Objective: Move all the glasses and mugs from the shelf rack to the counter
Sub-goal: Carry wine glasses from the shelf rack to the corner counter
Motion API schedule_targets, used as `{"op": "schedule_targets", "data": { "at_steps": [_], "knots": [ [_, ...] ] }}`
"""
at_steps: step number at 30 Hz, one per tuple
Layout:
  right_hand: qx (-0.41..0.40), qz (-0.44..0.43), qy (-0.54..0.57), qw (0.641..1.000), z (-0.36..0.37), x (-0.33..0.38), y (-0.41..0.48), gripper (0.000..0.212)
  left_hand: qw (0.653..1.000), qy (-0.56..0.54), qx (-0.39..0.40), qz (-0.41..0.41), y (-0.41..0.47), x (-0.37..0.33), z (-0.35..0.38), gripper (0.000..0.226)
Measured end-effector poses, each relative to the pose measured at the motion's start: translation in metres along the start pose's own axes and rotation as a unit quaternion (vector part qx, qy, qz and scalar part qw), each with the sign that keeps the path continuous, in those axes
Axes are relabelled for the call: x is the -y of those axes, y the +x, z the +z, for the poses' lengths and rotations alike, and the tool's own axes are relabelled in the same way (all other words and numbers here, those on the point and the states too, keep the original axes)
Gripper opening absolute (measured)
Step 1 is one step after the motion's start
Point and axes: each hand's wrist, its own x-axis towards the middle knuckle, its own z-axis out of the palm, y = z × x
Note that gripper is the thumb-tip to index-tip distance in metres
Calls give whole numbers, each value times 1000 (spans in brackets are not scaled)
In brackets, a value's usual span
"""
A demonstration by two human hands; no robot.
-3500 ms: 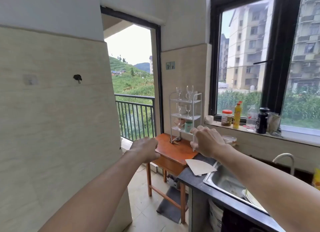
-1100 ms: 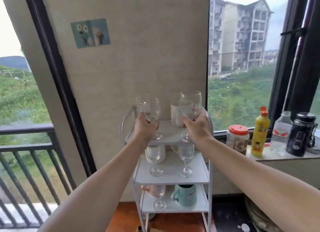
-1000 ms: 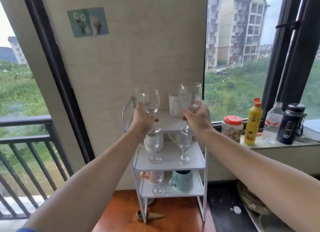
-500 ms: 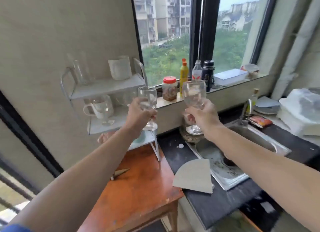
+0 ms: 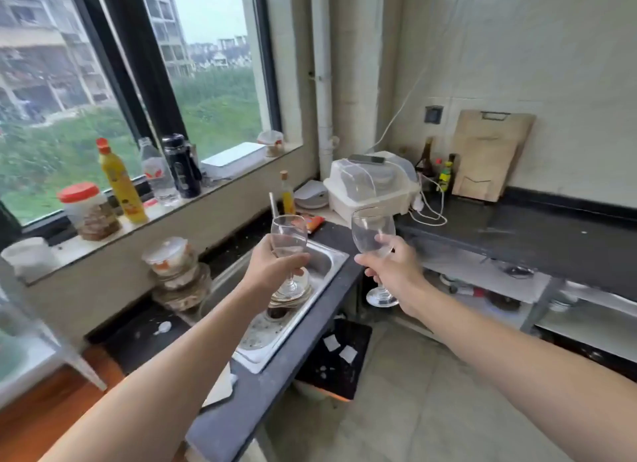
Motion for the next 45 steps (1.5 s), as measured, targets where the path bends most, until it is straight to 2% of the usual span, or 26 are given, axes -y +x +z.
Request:
{"op": "schedule_targets", "data": {
  "at_steps": [3,7,10,16,20,22,24,26,29,36,41,45],
  "knots": [
    [-46,10,-21,999,-86,-16,15,58,998,-15,55,-23,15,7,88,42],
    [-117,25,-23,993,-183,-29,28,62,991,-18,129,-24,32,9,189,33],
    [-166,29,-25,985,-247,-39,37,57,984,-3,176,-24,51,6,258,34],
    [-248,52,-34,967,-357,-67,61,62,960,19,276,-33,95,15,394,36],
    [-308,59,-40,949,-433,-82,98,40,941,3,336,-49,133,23,490,32],
    [-337,67,-16,939,-468,-87,120,43,929,3,365,-62,156,25,535,35],
    [-360,87,22,929,-500,-89,139,58,916,0,393,-85,178,24,578,39],
    [-377,95,51,920,-528,-89,154,68,901,-1,421,-105,198,22,618,42],
    [-399,108,70,908,-568,-90,170,71,877,6,463,-130,219,22,676,42],
    [-410,158,141,887,-654,-121,197,48,830,48,526,-176,244,46,790,43],
    [-400,199,160,880,-731,-159,229,56,817,67,532,-211,261,72,879,45],
    [-395,224,174,874,-806,-186,267,55,824,78,512,-231,281,88,955,44]
  ]
}}
